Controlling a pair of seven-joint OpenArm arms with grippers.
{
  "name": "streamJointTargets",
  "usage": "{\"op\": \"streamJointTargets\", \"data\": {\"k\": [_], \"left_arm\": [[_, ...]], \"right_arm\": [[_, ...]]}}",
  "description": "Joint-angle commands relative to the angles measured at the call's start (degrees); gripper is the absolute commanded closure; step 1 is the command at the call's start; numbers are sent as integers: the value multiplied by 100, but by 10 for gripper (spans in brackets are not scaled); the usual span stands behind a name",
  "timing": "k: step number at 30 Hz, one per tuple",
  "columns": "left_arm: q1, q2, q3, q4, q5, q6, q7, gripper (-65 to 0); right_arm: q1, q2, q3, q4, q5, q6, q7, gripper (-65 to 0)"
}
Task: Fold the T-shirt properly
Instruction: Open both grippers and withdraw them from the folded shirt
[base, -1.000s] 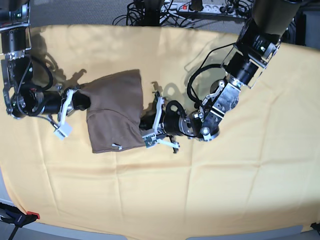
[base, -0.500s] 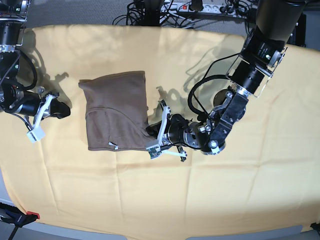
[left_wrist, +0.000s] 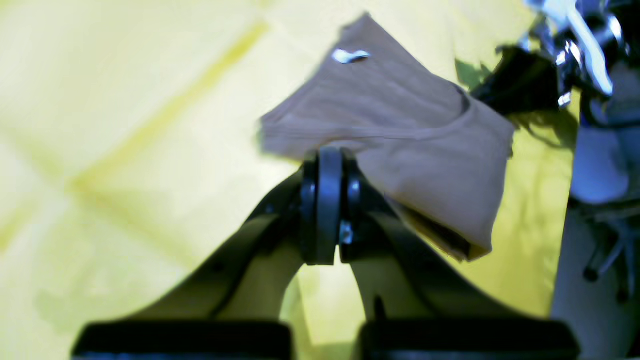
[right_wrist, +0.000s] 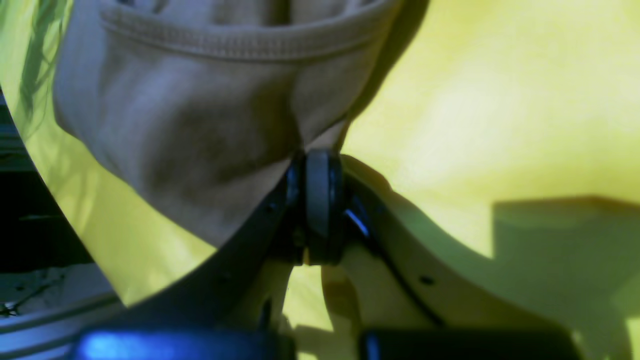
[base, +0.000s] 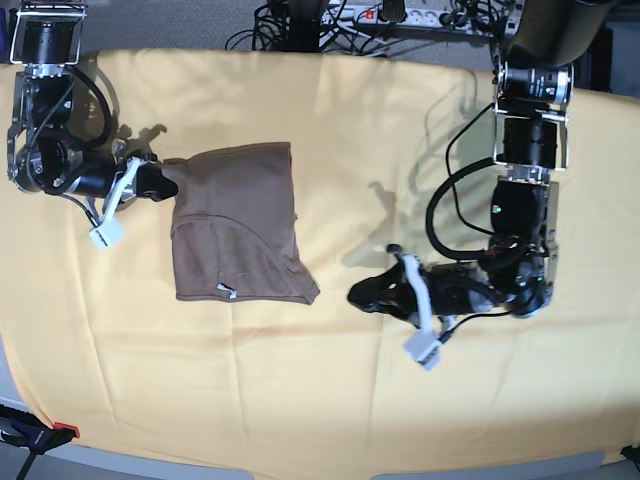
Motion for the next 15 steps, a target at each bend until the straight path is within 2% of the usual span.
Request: {"op": "streamJointTargets", "data": {"k": [1,5,7,12,15], "left_arm": [[-90,-70,-107,90,-262,-15,-63,0],[162,-365,-234,90,-568,-66,-46,0],[256,-474,-234,90,-625,-71,-26,0],[415,-859,-234,94,-920,-71,37,0],[411,-1038,-245,94,-1451,-71,275,0]], "right_arm": [[76,92,46,90,317,10,-107,0],[74,94,46,92,1161,10,-855,0],[39,96,46,92,1445,10,-1033,0],[20,111,184,92,1491,10,-745,0],[48,107,577,96,1779,10,-671,0]]}}
